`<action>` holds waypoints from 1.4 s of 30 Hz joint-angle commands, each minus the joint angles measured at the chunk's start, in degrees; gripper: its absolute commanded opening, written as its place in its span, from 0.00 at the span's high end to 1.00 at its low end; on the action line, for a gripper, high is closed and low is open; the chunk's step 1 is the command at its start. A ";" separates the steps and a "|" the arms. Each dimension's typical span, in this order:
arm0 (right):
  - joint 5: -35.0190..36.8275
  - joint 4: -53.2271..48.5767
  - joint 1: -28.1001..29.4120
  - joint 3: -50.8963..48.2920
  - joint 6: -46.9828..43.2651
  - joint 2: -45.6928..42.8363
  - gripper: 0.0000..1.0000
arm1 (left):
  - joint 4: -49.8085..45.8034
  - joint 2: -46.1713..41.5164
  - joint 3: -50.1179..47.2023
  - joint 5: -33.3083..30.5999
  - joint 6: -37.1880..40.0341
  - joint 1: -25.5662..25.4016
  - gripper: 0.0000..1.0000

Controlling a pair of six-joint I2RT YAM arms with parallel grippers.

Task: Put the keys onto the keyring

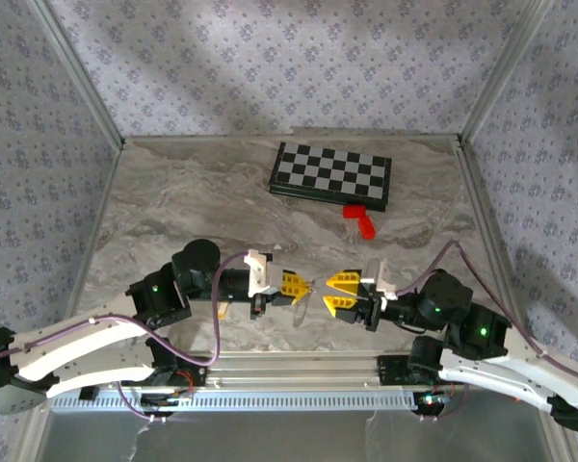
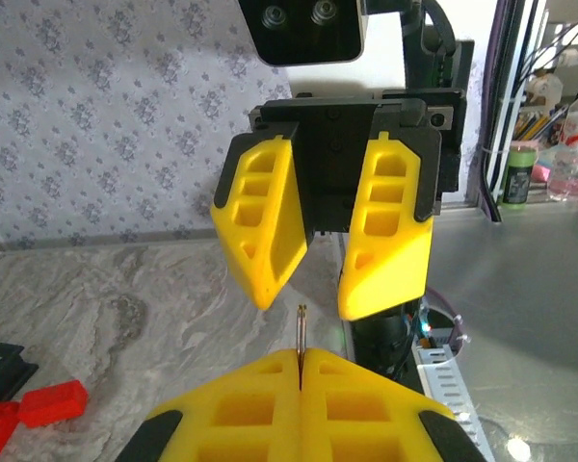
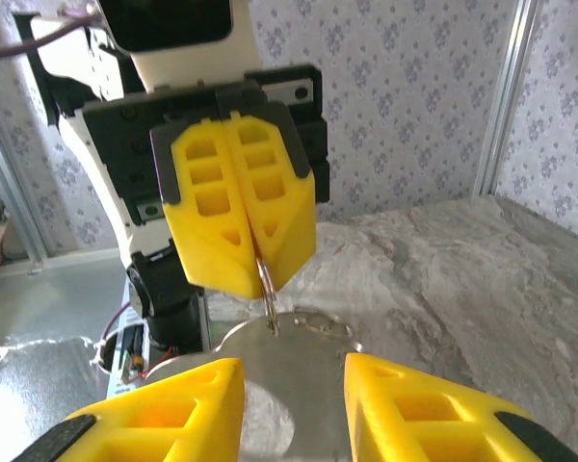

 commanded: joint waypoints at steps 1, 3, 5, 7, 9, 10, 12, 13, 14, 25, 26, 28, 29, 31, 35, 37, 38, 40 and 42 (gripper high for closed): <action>0.76 -1.84 0.65 1.62 -2.17 1.20 0.65 | -3.34 0.23 3.16 -0.83 2.57 -0.53 1.00; 0.58 -0.87 0.98 1.56 -2.27 1.69 0.65 | -4.35 0.49 3.49 -0.93 2.99 -0.53 1.00; 0.65 -0.32 1.16 1.55 -2.27 2.03 0.65 | -5.30 0.74 3.77 -0.96 3.53 -0.53 1.00; 0.92 -0.11 1.18 1.48 -2.27 2.42 0.66 | -6.64 1.00 4.23 -0.86 4.22 -0.53 1.00; 1.21 -0.25 1.35 1.55 -2.27 2.85 0.66 | -8.40 1.44 5.09 -0.54 4.86 -0.53 1.00; 1.16 -0.31 1.41 1.51 -2.27 3.02 0.66 | -8.93 1.61 5.46 -0.49 5.05 -0.53 1.00; 1.04 -0.36 1.48 1.46 -2.27 3.30 0.66 | -10.04 1.99 5.97 -0.49 5.39 -0.49 1.00; 0.95 -0.21 1.52 1.43 -2.27 3.37 0.66 | -10.41 2.20 6.05 -0.49 5.48 -0.53 1.00; 0.83 -0.03 1.61 1.35 -2.27 3.46 0.66 | -10.71 2.35 6.28 -0.41 5.61 -0.53 1.00; -0.12 0.46 2.01 1.19 -2.14 4.51 0.73 | -11.61 3.74 7.08 -0.17 5.92 -0.68 1.00; -0.12 0.35 2.00 1.24 -2.10 4.65 0.73 | -11.65 3.91 7.13 -0.08 5.92 -0.71 1.00; -0.19 0.35 2.05 1.18 -2.10 4.87 0.74 | -11.77 4.16 7.38 -0.06 6.00 -0.85 1.00; -0.25 0.35 2.05 1.19 -2.09 4.94 0.76 | -11.79 4.28 7.45 -0.10 6.01 -0.87 1.00; -0.14 0.33 2.10 1.11 -2.10 5.11 0.79 | -11.70 4.36 7.40 -0.04 6.01 -0.99 1.00; 0.35 -0.12 2.28 1.37 -2.10 5.15 0.81 | -11.53 4.31 7.43 -0.05 6.05 -1.15 1.00; 0.66 -0.24 2.23 1.43 -2.16 5.18 0.81 | -11.55 4.32 7.47 -0.05 6.16 -1.19 1.00; 0.83 -0.27 2.29 1.46 -2.19 5.21 0.83 | -11.61 4.29 7.47 -0.06 6.18 -1.24 1.00; 0.95 -0.32 2.23 1.46 -2.27 5.28 0.90 | -11.61 4.31 7.51 -0.05 6.18 -1.24 1.00; 1.38 -0.23 2.27 1.45 -2.36 5.27 0.99 | -11.58 4.36 7.55 -0.06 6.18 -1.26 1.00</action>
